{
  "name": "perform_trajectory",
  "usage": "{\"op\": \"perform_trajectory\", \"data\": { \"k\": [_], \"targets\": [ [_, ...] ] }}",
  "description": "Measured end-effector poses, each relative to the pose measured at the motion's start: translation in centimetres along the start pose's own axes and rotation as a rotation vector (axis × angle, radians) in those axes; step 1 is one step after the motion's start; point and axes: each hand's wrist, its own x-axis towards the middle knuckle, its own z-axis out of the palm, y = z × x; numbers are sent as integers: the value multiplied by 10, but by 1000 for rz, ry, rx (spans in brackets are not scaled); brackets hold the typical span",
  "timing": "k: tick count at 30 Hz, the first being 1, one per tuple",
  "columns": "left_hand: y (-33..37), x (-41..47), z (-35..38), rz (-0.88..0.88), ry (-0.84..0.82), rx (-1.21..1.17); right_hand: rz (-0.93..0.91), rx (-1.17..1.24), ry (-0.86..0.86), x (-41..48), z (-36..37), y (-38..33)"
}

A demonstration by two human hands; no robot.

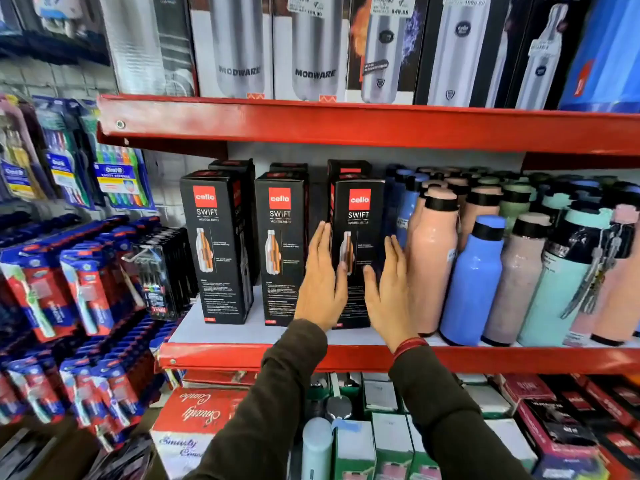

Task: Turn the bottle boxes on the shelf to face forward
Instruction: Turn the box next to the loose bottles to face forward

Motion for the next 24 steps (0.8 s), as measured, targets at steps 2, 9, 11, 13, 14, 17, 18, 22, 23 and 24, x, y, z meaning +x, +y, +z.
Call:
{"op": "perform_trajectory", "data": {
  "k": [2, 9, 11, 13, 14, 17, 18, 22, 23, 24],
  "targets": [
    [-7, -3, 8, -149, -25, -95, 136, 86, -41, 2, 4, 7],
    [-27, -8, 27, -408, -154, -200, 354, 222, -193, 1, 19, 40],
    [-32, -9, 29, -435, -144, -232, 370, 239, -186, 0, 20, 44],
    [-36, -9, 30, -446, -126, -249, 379, 291, -149, -2, 21, 44],
    [-39, -10, 31, -453, -120, -250, 383, 310, -138, -3, 22, 45],
    [-42, -9, 33, -493, -102, -271, 393, 350, -119, -5, 26, 47],
    [-42, -9, 34, -499, -94, -282, 397, 364, -112, -5, 26, 47],
    [-38, -9, 33, -498, -45, -336, 386, 402, -106, -3, 21, 45],
    [-36, -8, 33, -496, -21, -351, 369, 415, -125, -3, 19, 44],
    [-34, -8, 32, -492, 8, -369, 340, 421, -145, -3, 17, 43]
  ]
}}
